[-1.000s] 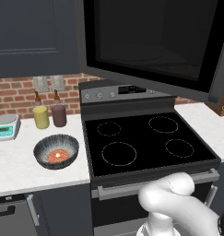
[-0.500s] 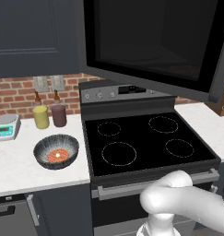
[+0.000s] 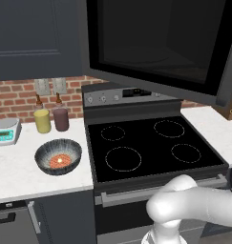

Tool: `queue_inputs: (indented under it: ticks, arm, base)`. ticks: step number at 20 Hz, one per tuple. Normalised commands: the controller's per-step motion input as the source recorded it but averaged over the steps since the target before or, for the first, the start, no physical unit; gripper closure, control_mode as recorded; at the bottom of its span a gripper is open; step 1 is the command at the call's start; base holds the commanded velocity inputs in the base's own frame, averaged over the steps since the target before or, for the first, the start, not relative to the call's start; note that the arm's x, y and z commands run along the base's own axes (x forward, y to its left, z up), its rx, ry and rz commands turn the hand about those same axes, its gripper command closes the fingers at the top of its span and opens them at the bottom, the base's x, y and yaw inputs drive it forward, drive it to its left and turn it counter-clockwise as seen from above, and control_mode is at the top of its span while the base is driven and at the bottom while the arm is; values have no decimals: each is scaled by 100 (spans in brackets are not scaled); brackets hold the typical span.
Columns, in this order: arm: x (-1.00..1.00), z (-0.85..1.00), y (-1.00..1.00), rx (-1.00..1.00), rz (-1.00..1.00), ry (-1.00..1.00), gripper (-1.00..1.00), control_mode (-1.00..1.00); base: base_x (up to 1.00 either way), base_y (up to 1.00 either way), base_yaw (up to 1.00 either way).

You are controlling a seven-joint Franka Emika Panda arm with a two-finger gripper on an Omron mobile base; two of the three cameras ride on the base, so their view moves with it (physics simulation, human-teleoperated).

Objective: Open the microwave, place the bowl with waffle inside the microwave, then close the microwave door and turn it on.

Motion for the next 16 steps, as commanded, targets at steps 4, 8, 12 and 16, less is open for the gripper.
queue_inputs:
  ticks: [4,8,12,16]
  arm:
    - [33,-6,41,0,0,11,-100,-100]
    - [42,-3,43,0,0,14,-100,-100]
    - [37,0,17,0,0,12,-100,-100]
    - [-11,1,8,0,0,2,-100,-100]
  base:
    - [0,0,0]
    - [0,0,0]
    - [0,0,0]
    - [0,0,0]
